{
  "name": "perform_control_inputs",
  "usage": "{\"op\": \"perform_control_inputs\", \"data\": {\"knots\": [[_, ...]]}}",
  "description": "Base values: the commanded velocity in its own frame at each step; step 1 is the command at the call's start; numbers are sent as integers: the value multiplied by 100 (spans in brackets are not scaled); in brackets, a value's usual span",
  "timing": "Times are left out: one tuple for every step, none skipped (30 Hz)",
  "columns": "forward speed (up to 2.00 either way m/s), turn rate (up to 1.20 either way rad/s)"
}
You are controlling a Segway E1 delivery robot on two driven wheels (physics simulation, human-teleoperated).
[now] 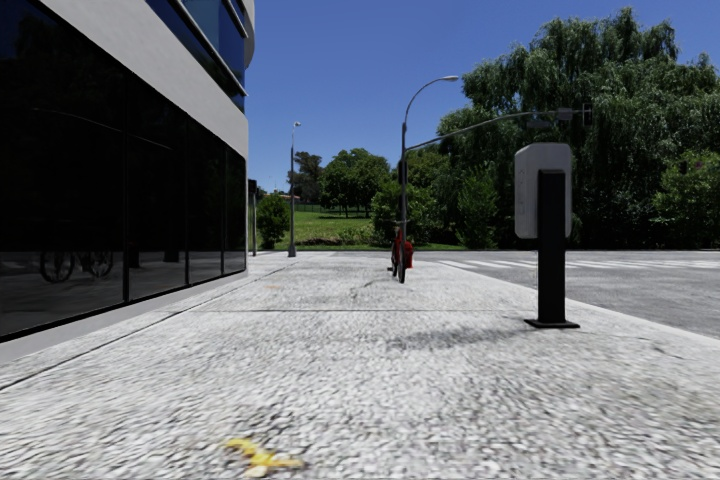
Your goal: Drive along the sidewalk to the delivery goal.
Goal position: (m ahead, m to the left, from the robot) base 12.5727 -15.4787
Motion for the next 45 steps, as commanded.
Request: {"op": "perform_control_inputs", "data": {"knots": [[197,0],[197,0],[196,0],[196,0],[196,0],[196,0],[196,0],[196,0],[196,0],[196,0],[196,0],[196,0],[196,0],[196,0],[196,0],[196,0],[196,0],[196,0],[196,0],[196,0],[196,0],[196,0],[196,0],[196,0],[196,0],[196,0],[196,0],[195,0],[195,0],[195,0],[195,0],[195,0],[195,0],[195,0],[195,0],[195,0],[193,0],[193,0],[183,0],[176,0],[175,0],[175,0],[174,0],[174,0],[174,6]]}}
